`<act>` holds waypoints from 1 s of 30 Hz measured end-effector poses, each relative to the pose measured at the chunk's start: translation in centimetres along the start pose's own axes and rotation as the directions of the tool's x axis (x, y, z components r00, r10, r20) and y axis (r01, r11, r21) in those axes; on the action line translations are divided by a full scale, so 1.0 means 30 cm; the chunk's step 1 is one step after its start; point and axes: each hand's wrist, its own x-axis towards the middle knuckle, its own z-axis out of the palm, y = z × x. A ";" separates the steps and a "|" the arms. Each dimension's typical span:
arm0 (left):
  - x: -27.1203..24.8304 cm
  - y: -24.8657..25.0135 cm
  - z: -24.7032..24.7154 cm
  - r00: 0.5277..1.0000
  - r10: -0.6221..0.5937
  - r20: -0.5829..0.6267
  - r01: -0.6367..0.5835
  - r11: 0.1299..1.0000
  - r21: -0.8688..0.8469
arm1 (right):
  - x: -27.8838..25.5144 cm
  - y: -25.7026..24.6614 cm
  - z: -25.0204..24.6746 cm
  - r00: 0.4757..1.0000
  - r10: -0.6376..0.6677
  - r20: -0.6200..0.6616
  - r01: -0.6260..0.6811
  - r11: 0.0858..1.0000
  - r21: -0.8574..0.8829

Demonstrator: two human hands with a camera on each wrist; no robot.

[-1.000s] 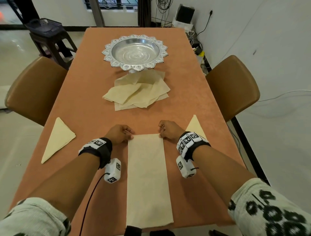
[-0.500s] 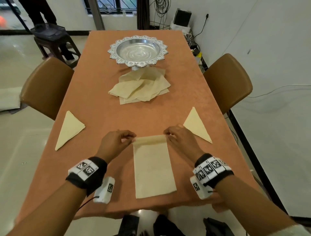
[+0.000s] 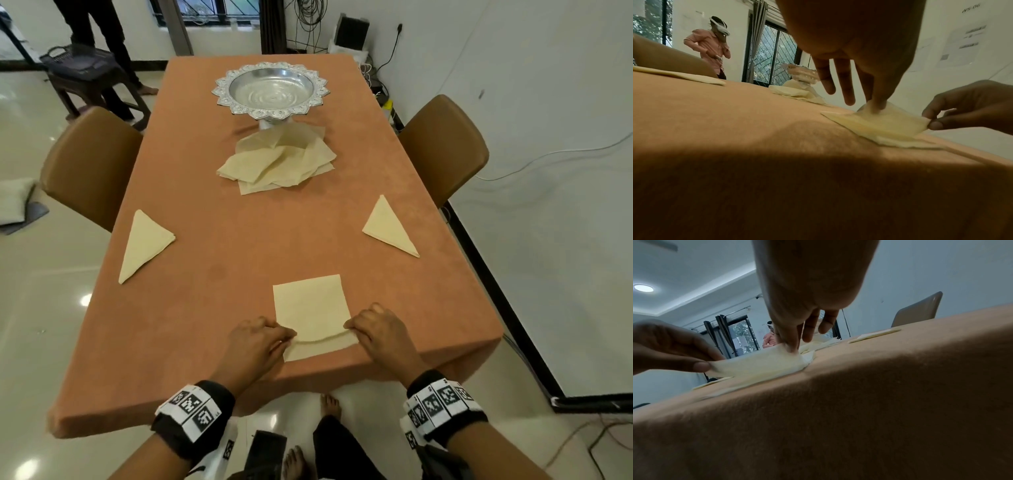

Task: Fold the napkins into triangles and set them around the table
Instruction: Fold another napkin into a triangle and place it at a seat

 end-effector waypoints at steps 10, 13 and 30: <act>-0.037 0.048 0.032 0.998 0.046 0.050 -0.046 0.999 0.002 | -0.062 -0.001 0.029 0.997 -0.053 -0.057 0.045 0.990 -0.132; -0.050 0.047 0.039 0.992 0.006 0.122 -0.012 0.999 0.049 | -0.090 0.004 0.060 0.998 -0.062 0.002 0.061 0.985 -0.160; 0.193 -0.115 0.021 0.879 -0.305 0.366 0.257 0.950 0.176 | 0.191 -0.057 0.073 0.952 0.209 0.222 -0.190 0.976 -0.102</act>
